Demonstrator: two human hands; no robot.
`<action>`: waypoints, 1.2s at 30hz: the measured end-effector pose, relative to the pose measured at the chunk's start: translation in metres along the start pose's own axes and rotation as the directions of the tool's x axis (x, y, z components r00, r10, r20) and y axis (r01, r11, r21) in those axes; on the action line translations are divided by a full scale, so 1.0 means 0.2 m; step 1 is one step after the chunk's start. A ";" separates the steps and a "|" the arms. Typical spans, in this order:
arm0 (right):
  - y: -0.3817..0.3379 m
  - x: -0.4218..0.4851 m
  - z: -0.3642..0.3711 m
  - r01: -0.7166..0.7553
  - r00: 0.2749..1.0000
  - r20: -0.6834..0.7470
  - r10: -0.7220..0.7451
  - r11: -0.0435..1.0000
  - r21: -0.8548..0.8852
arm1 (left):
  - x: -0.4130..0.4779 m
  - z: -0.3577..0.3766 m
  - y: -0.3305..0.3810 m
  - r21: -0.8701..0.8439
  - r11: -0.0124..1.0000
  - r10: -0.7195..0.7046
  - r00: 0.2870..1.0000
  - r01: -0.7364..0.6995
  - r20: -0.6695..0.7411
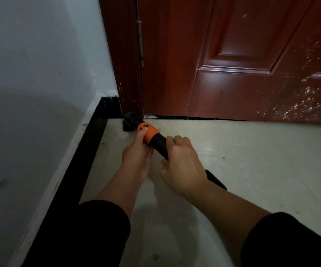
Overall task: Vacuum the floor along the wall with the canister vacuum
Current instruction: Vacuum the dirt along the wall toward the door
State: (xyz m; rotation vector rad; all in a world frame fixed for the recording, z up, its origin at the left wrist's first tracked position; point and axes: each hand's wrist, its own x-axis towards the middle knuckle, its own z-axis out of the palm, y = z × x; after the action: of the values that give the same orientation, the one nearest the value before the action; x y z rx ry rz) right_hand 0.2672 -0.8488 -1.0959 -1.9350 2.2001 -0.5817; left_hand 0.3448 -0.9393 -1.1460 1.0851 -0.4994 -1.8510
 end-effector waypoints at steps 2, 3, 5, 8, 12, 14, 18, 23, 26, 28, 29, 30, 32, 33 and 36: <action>0.03 -0.01 -0.02 -0.002 1.000 -0.003 0.002 1.000 -0.020 | -0.01 0.03 -0.02 -0.004 1.000 -0.014 1.000 0.014 0.008; 0.04 -0.02 -0.02 -0.005 1.000 -0.003 0.005 1.000 -0.026 | -0.02 0.04 -0.03 -0.002 1.000 -0.019 1.000 0.019 0.012; 0.07 -0.03 -0.04 -0.013 1.000 0.003 0.014 0.999 -0.032 | -0.03 0.06 -0.05 0.006 1.000 -0.029 0.999 0.029 0.026; 0.11 -0.06 -0.06 -0.030 1.000 -0.005 0.029 0.999 -0.045 | -0.06 0.09 -0.08 0.011 0.999 -0.039 0.998 0.038 0.056; 0.17 -0.10 -0.09 -0.062 0.998 -0.007 0.062 0.995 -0.075 | -0.09 0.16 -0.14 0.028 0.998 -0.050 0.997 0.048 0.055; 0.20 -0.13 -0.10 -0.073 0.997 -0.009 0.073 0.995 -0.073 | -0.10 0.18 -0.17 0.043 0.997 -0.060 0.997 0.058 0.054; 0.24 -0.17 -0.13 -0.081 0.997 -0.006 0.081 0.994 -0.070 | -0.13 0.21 -0.21 0.055 0.996 -0.066 0.996 0.063 0.054; 0.29 -0.21 -0.17 -0.069 0.998 -0.003 0.069 0.995 -0.076 | -0.17 0.24 -0.25 0.058 0.996 -0.077 0.996 0.074 0.049; 0.30 -0.24 -0.18 -0.054 0.998 0.007 0.055 0.995 -0.082 | -0.19 0.24 -0.26 0.075 0.994 -0.086 0.995 0.083 0.050; 0.30 -0.26 -0.19 -0.047 0.999 0.013 0.049 0.995 -0.087 | -0.21 0.24 -0.26 0.076 0.993 -0.090 0.995 0.086 0.047; 0.30 -0.26 -0.19 -0.045 0.999 0.013 0.047 0.995 -0.087 | -0.22 0.25 -0.26 0.079 0.993 -0.092 0.995 0.088 0.045; 0.31 -0.27 -0.19 -0.044 0.999 0.013 0.045 0.995 -0.085 | -0.23 0.25 -0.26 0.085 0.992 -0.093 0.995 0.089 0.044; 0.31 -0.28 -0.19 -0.040 0.999 0.014 0.041 0.996 -0.078 | -0.25 0.25 -0.27 0.088 0.992 -0.092 0.995 0.088 0.035; 0.32 -0.29 -0.20 -0.036 0.999 0.015 0.037 0.996 -0.076 | -0.26 0.26 -0.27 0.086 0.993 -0.089 0.996 0.086 0.027; 0.34 -0.31 -0.22 -0.016 1.000 0.016 0.018 0.996 -0.085 | -0.28 0.28 -0.28 0.078 0.993 -0.091 0.996 0.089 0.017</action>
State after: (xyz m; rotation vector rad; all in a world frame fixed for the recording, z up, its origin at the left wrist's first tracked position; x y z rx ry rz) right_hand 0.1980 -0.7748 -1.0905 -1.9517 2.2634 -0.4750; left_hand 0.2818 -0.8678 -1.1282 1.1578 -0.5455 -1.9370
